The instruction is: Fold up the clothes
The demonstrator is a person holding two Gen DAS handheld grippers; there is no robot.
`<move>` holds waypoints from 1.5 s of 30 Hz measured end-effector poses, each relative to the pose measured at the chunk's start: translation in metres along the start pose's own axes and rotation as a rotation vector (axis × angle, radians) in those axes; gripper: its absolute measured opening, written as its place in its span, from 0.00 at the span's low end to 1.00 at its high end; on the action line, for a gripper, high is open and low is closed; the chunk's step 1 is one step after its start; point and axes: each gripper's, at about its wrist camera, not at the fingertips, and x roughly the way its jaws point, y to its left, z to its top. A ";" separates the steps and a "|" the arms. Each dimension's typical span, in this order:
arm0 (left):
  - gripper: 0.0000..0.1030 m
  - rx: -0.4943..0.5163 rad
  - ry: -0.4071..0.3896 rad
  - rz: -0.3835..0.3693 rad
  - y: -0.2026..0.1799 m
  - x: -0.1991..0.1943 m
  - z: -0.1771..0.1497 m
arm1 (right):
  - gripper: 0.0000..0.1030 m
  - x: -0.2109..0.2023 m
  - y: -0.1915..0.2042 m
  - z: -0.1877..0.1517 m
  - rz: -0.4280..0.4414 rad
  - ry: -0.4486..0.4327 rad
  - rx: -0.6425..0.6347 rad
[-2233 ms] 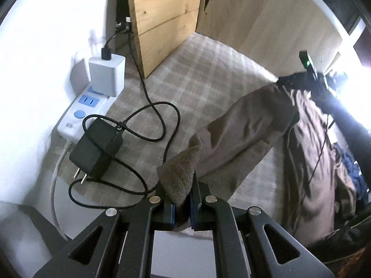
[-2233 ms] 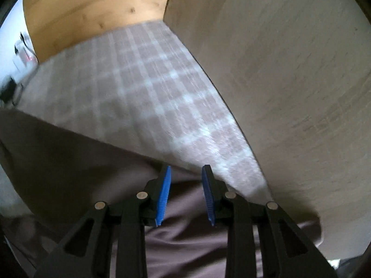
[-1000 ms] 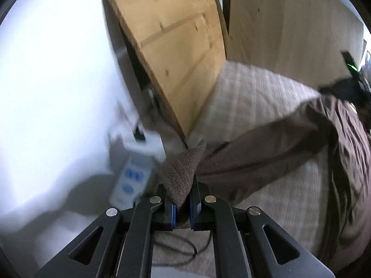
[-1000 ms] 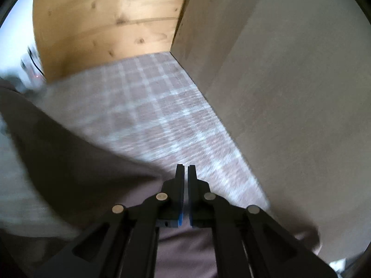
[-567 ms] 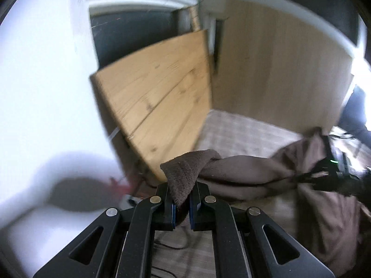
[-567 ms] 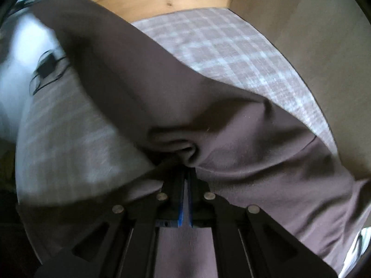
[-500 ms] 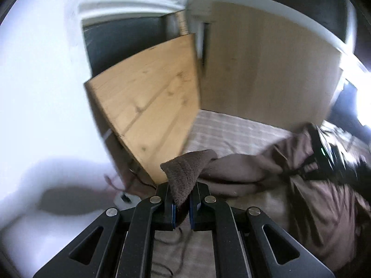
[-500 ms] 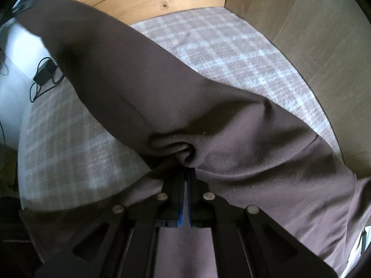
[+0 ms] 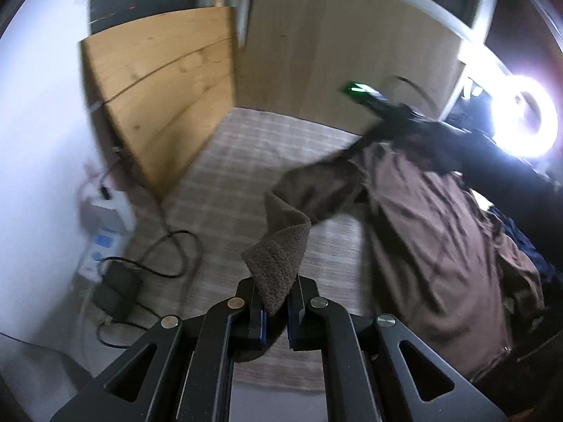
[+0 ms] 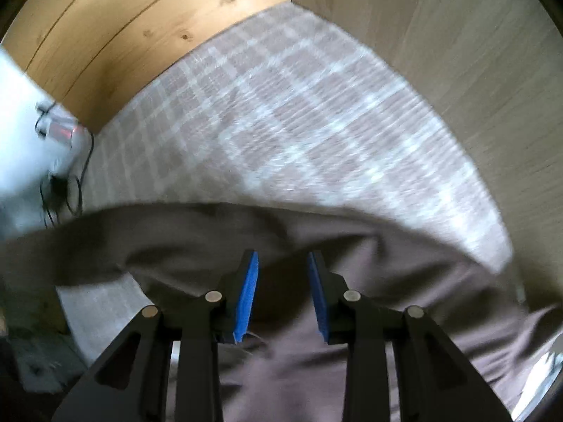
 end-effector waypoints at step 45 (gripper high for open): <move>0.06 0.485 0.067 -0.222 -0.164 -0.022 -0.100 | 0.03 -0.046 -0.012 -0.075 0.033 -0.143 0.404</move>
